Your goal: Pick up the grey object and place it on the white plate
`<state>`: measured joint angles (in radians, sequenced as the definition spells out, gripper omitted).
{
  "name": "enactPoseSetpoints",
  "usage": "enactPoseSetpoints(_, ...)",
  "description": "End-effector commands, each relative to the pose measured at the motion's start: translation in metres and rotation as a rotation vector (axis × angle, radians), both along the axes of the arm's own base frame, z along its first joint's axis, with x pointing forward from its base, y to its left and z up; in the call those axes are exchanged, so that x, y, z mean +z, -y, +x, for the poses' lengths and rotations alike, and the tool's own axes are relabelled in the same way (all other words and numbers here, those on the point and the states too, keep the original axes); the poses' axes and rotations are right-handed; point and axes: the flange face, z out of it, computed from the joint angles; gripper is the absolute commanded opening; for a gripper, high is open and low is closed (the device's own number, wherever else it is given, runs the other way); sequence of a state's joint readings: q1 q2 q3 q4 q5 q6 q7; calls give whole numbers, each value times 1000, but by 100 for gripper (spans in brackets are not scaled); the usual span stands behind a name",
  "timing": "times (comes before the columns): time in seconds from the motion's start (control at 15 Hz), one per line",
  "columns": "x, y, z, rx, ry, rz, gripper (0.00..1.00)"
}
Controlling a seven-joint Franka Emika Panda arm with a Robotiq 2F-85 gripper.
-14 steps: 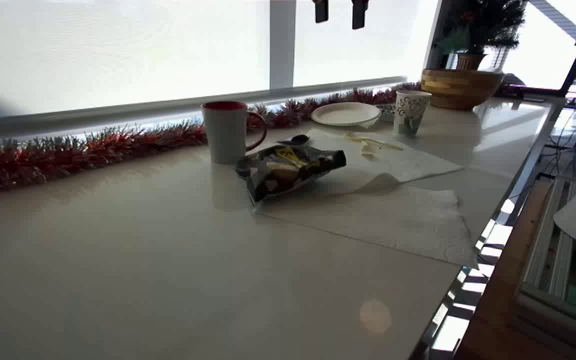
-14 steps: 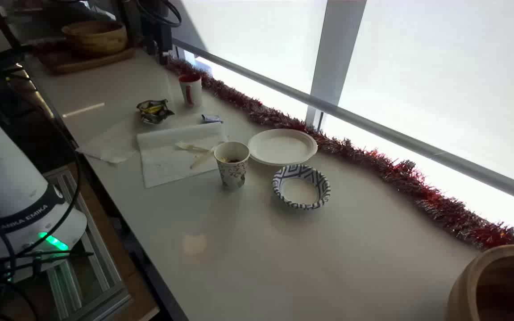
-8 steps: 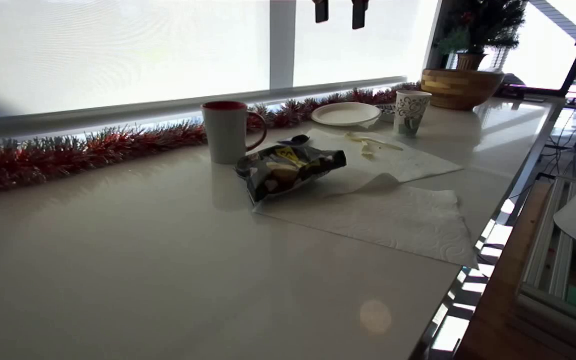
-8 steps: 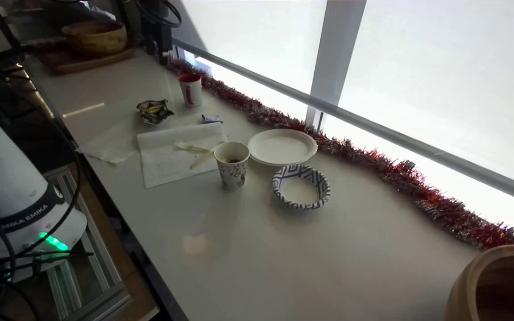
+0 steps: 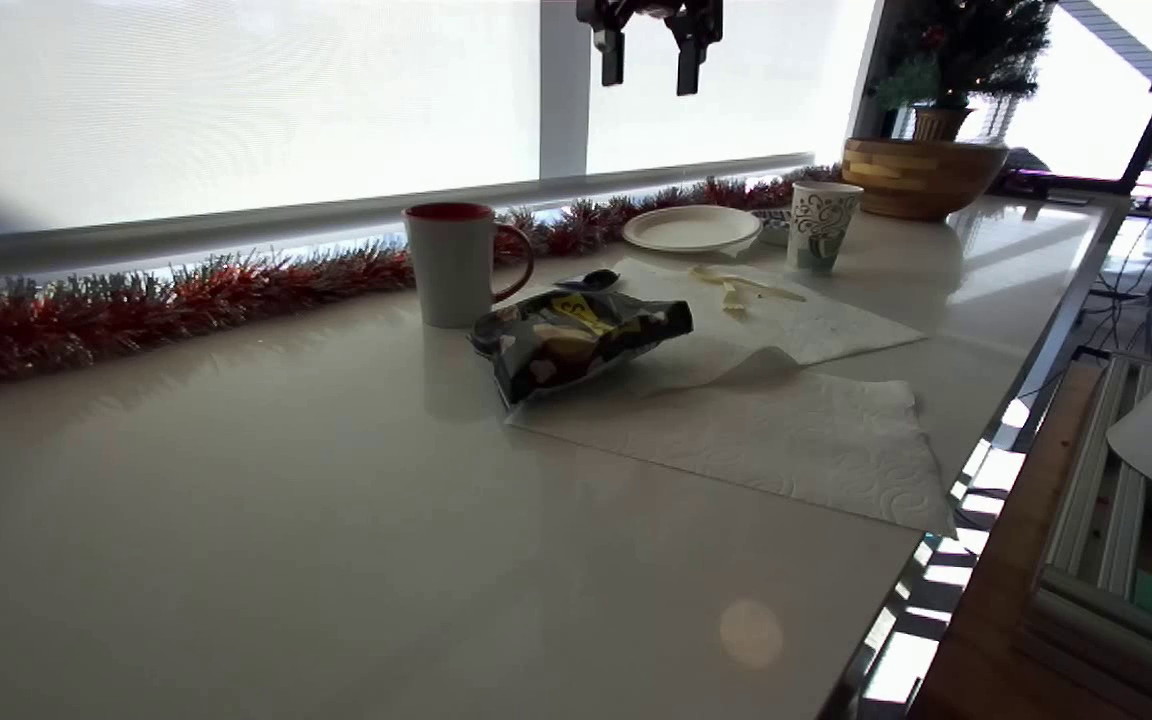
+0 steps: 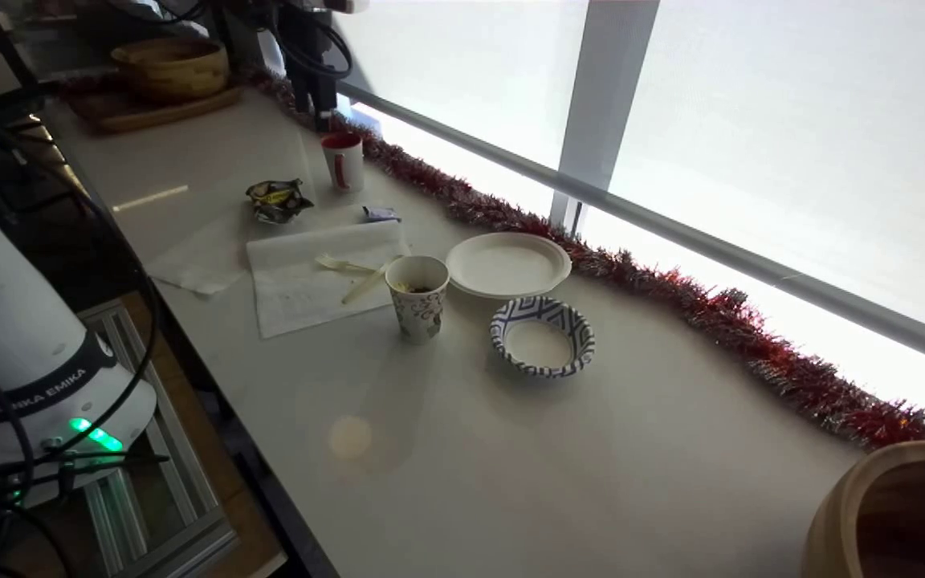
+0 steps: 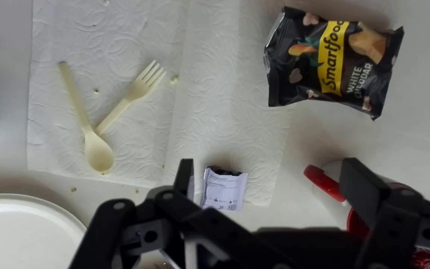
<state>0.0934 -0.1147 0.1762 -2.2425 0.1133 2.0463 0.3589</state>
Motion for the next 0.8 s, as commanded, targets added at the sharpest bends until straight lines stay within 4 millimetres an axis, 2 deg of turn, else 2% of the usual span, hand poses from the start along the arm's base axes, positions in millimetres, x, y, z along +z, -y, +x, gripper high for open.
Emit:
enactPoseSetpoints(0.0,-32,14,37,-75,-16,-4,100)
enactPoseSetpoints(0.4,-103,33,75,-199,-111,7,100)
enactPoseSetpoints(0.73,-147,24,95,-215,-184,37,100)
